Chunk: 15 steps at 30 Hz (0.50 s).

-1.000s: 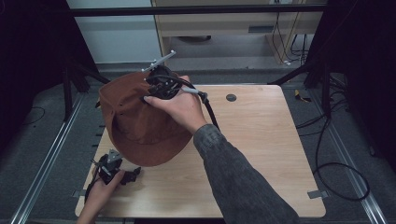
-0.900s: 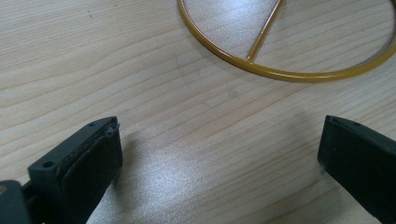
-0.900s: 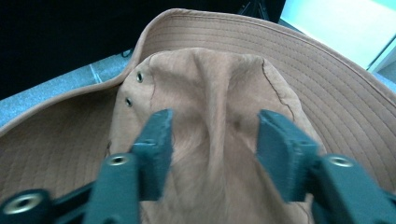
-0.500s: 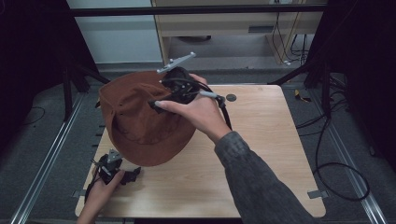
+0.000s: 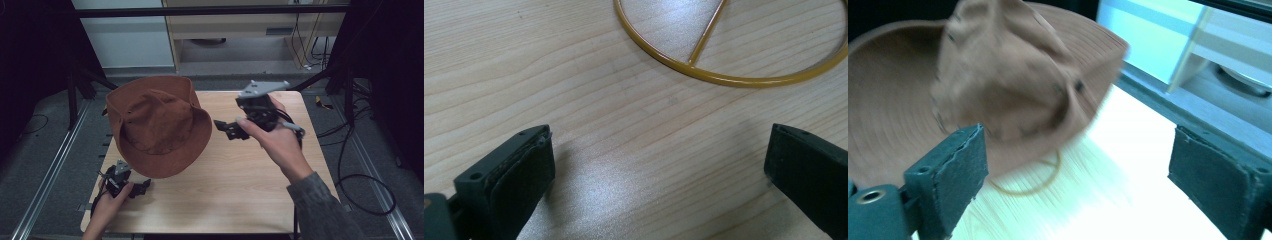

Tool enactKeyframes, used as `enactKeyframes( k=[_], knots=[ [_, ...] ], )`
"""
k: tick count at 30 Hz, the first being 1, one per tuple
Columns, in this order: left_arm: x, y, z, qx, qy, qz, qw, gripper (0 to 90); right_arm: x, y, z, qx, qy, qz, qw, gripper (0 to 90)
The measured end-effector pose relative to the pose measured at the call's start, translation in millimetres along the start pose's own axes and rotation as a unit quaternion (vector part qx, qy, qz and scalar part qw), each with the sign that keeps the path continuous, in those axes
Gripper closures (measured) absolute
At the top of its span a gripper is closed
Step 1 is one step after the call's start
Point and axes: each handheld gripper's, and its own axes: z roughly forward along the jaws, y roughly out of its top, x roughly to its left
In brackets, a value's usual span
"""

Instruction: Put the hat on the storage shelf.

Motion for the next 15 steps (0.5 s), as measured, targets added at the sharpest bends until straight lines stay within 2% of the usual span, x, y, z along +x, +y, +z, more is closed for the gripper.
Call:
enactKeyframes(
  k=[1, 2, 3, 5, 6, 7, 9, 10, 11, 14, 15],
  knots=[
    [0.0, 0.0, 0.0, 0.0, 0.0, 0.0, 1.0, 0.0, -3.4, -9.6, -5.6, 0.0, -0.007, 0.004, 1.0, 11.1],
    [0.0, 0.0, 0.0, 0.0, 0.0, 0.0, 1.0, 0.0, -3.4, -9.6, -5.6, 0.0, -0.007, 0.004, 1.0, 11.1],
    [0.0, 0.0, 0.0, 0.0, 0.0, 0.0, 1.0, 0.0, -10.2, -30.0, -15.0, 0.001, -0.017, 0.012, 0.9998, 12.3],
    [-0.1, 0.0, 0.0, 0.0, 0.0, 0.0, 1.0, 0.0, -16.3, -50.8, -20.7, 0.006, -0.024, 0.019, 0.9995, 12.8],
    [-0.1, 0.0, 0.0, 0.0, 0.0, 0.0, 1.0, 0.0, -16.3, -50.8, -20.7, 0.006, -0.024, 0.019, 0.9995, 12.8],
    [-0.1, 0.0, 0.0, 0.0, 0.001, 0.0, 1.0, 0.0, -22.5, -71.6, -21.9, 0.016, -0.031, 0.029, 0.999, 13.2],
    [0.0, 0.0, 0.0, 0.0, 0.001, 0.0, 1.0, 0.0, -27.7, -91.7, -19.7, 0.024, -0.036, 0.039, 0.9983, 14.1],
    [0.0, 0.0, 0.0, 0.0, 0.001, 0.0, 1.0, 0.0, -27.7, -91.7, -19.7, 0.024, -0.036, 0.039, 0.9983, 14.1],
    [-0.2, 0.0, 0.0, 0.0, 0.001, -0.001, 1.0, 0.0, -31.5, -113.7, -14.0, 0.033, -0.04, 0.045, 0.9977, 14.4],
    [0.6, 0.1, -0.5, 0.004, 0.0, 0.005, 1.0, 0.0, -34.0, -140.6, -4.8, 0.042, -0.045, 0.052, 0.9967, 14.6],
    [0.5, 0.2, -0.6, 0.005, 0.0, 0.005, 1.0, 0.0, -34.0, -140.6, -4.8, 0.042, -0.045, 0.052, 0.9967, 14.6]
  ],
)
